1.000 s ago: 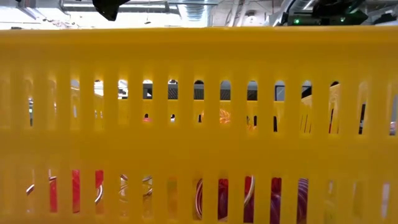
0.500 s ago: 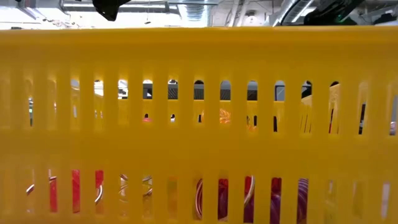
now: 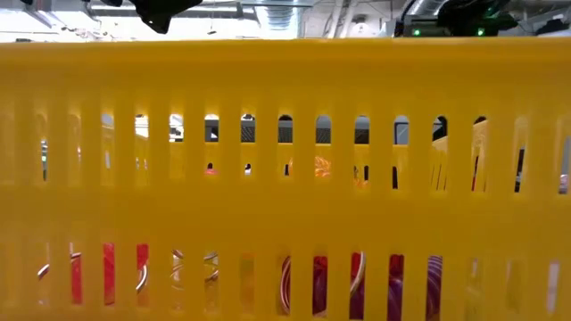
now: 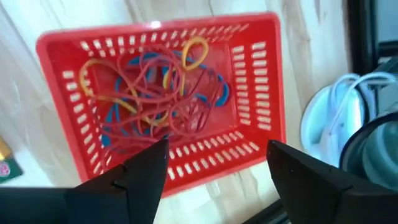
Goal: Pick & Place Office Desk Supplies
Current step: Put the yellow crayon box into the top yellow bin
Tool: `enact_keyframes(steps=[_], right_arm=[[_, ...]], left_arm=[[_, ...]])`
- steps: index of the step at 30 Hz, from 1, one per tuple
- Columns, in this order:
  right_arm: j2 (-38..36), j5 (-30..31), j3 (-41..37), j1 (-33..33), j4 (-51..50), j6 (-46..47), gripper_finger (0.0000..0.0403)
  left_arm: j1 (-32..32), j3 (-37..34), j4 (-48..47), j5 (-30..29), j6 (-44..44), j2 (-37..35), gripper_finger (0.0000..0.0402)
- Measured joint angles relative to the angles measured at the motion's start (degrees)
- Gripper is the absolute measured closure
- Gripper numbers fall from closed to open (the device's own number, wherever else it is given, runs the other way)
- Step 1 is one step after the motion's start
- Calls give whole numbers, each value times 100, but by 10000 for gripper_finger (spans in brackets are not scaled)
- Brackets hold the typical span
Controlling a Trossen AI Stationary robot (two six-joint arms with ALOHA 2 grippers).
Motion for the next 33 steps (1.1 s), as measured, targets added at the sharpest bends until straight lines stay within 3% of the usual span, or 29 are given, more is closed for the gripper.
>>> enact_keyframes(steps=[9, 16, 18, 26, 33], right_arm=[[-105, -178, 0, 448, 808, 136, 137], [-663, -1601, 0, 876, 2075, 577, 137], [-787, -1759, 0, 1096, 2178, 731, 137], [-505, -1714, -102, 2445, 2743, 1489, 137], [-79, -1134, -365, 3417, 2487, 2520, 137]], left_arm=[[99, 0, 4, 24, 4, 0, 121], [221, 0, 2, 22, 3, 0, 121], [225, 0, 2, 21, -9, 0, 121], [225, 0, 5, 79, -340, 0, 121], [223, -1, 13, 79, -641, 58, 121]])
